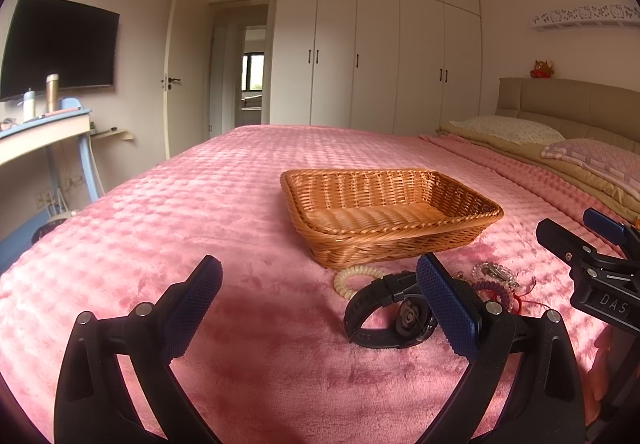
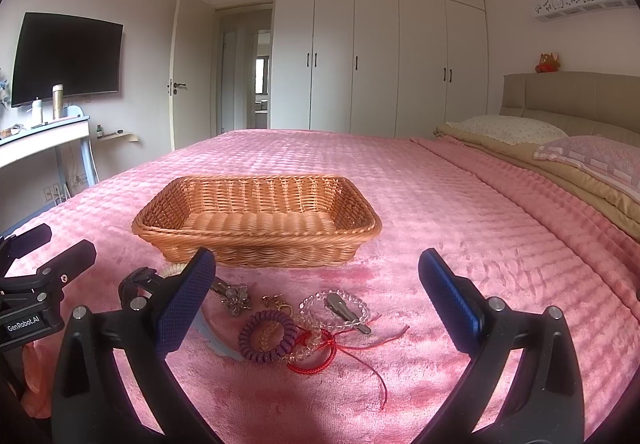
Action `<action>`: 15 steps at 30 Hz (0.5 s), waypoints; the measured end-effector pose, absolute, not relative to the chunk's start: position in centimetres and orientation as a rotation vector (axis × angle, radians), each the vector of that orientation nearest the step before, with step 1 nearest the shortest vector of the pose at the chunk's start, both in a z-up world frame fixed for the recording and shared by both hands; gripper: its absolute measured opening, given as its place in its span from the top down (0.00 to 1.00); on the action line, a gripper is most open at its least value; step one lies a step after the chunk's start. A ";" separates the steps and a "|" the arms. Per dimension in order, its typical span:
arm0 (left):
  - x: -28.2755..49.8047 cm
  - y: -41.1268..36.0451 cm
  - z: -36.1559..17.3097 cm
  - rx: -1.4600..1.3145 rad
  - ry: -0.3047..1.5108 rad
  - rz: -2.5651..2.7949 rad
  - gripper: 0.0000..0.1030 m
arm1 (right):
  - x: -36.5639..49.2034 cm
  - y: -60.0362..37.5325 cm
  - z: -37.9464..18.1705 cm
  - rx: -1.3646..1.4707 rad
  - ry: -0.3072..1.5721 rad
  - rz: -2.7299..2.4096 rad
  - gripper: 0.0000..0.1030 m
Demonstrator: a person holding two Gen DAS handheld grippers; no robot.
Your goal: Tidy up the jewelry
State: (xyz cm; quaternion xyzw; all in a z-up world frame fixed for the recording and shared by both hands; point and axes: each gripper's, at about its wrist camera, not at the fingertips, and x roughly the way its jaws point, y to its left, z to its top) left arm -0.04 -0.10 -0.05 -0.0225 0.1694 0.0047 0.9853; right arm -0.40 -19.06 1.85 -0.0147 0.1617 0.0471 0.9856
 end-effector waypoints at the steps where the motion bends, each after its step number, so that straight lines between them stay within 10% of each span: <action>1: -0.1 -0.1 -0.1 -0.045 0.340 0.010 0.08 | -0.5 -19.0 1.9 -0.032 0.324 0.093 0.06; 15: 0.0 -0.1 0.0 -0.045 0.340 0.009 0.08 | -0.3 -18.9 1.6 -0.029 0.328 0.093 0.06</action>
